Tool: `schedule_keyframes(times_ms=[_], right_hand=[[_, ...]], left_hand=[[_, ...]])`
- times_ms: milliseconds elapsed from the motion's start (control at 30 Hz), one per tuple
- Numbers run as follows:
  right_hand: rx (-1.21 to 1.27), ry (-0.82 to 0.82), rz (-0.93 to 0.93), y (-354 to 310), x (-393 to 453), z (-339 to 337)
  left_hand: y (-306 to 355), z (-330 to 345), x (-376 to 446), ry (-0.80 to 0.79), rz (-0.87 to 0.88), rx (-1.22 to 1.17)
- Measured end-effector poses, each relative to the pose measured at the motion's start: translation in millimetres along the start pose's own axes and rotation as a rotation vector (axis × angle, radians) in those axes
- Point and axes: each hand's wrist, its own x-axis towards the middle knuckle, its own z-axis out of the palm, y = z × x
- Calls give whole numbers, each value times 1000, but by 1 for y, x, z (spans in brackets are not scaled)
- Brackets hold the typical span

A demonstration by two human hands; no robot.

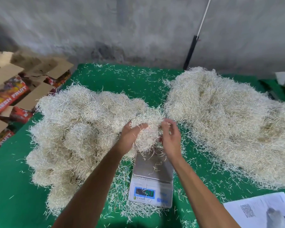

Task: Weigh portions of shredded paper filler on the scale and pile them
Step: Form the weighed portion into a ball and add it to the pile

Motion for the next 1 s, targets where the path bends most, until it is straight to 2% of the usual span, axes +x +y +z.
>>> schedule_keyframes(times_ms=[33, 133, 167, 200, 267, 333, 367, 400, 467, 533, 600, 667, 700, 800, 867, 933, 1000], right_hand=[[-78, -9, 1, -10, 6, 0], [-221, -178, 9, -30, 20, -3], [-214, -160, -31, -38, 28, -11], [-186, -73, -55, -44, 39, -21], [-59, 168, 37, -57, 61, -47], [39, 282, 80, -62, 72, -62], [48, 243, 72, -62, 71, -62], [30, 146, 81, -60, 66, -56], [-44, -148, 192, -52, 52, -40], [-131, -399, 266, -38, 41, -28], [-167, -477, 264, -32, 46, -32], [-158, -346, 202, -27, 63, -54], [-125, -217, 192, -24, 72, -68], [-141, 122, 252, -12, 86, -104], [-245, 232, 248, 0, 88, -116], [-299, 324, 225, 14, 93, -132], [-331, 415, 238, 20, 92, -154]], left_hand=[[4, -4, 3, -30, 20, 30], [13, -8, 5, -121, 79, 111], [14, -11, 7, -129, 96, 116], [15, -16, 10, -143, 114, 96], [15, -29, 10, -148, 137, 56], [12, -40, 2, -101, 136, 90], [11, -41, 1, -103, 93, 10], [8, -41, 4, -132, 121, -132], [9, -37, 0, -125, 114, -128], [18, -30, -17, -180, 232, 187], [28, -25, -14, -221, 152, 208], [38, -27, -13, -158, 97, 145], [40, -31, -13, -139, 99, 84], [35, -37, -12, -93, 128, 114], [32, -33, -11, -100, 101, 141], [29, -26, -16, -145, 212, 262], [28, -23, -18, -167, 253, 352]])
